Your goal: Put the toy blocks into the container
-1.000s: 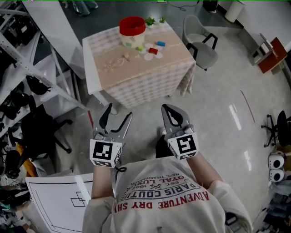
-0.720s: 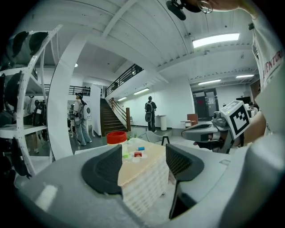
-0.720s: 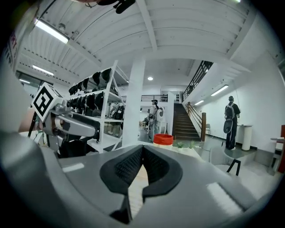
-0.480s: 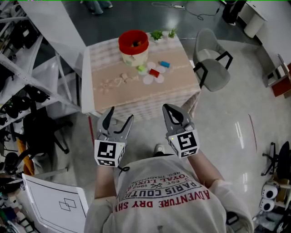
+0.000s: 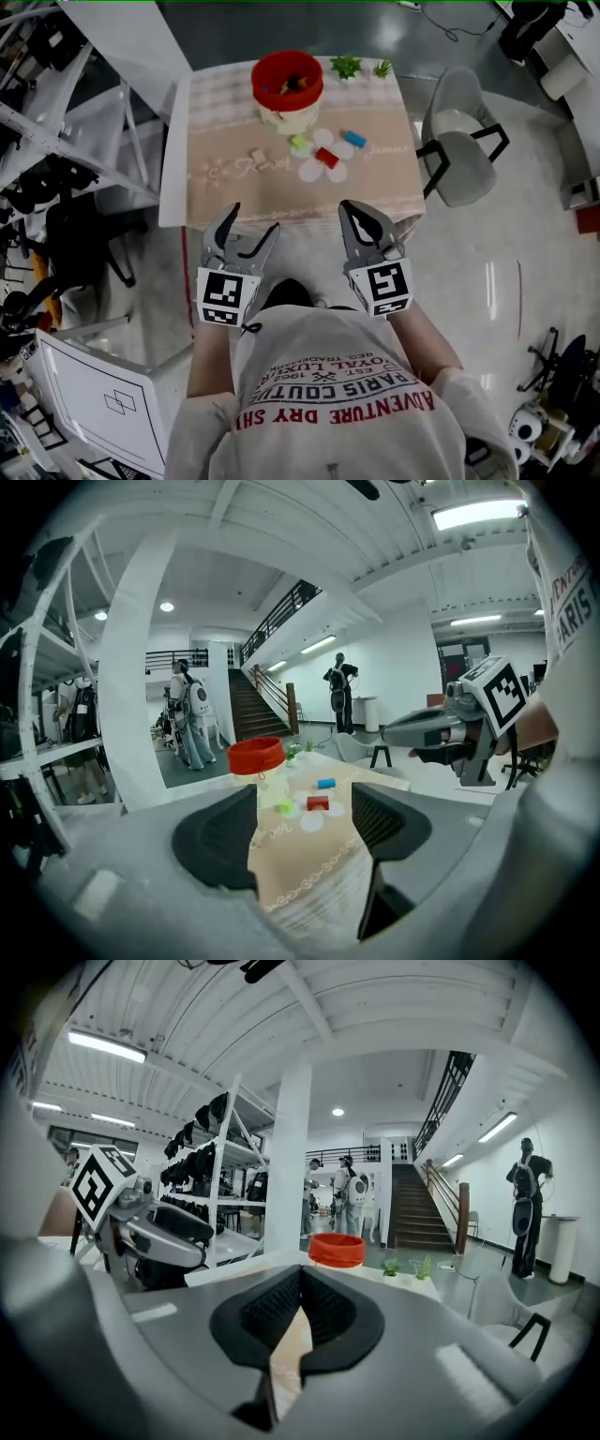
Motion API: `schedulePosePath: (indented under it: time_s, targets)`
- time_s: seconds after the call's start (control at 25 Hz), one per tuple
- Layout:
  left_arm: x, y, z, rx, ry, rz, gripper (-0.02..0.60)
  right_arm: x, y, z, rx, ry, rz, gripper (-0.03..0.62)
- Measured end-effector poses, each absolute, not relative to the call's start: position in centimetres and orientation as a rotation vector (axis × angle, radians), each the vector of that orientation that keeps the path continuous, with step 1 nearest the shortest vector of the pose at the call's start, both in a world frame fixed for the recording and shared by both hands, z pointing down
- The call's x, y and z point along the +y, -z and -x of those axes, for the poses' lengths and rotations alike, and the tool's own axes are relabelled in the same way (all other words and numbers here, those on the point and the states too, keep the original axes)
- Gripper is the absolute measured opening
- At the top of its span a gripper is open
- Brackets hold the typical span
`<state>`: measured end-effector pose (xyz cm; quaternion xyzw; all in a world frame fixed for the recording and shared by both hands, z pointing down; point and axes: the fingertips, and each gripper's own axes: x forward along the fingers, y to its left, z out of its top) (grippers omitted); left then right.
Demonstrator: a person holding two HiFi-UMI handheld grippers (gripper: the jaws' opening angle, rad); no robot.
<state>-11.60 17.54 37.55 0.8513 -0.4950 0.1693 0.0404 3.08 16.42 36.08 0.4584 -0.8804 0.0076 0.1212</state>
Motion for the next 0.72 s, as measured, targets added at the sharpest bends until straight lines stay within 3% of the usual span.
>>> schedulePosePath:
  time_s: [0.72]
  targets:
    - [2.4,-50.2,15.1,-1.29,-0.751,-2.549,0.373,1.8,-42.4,2.0,-2.53,-0.139,-1.23,0.001]
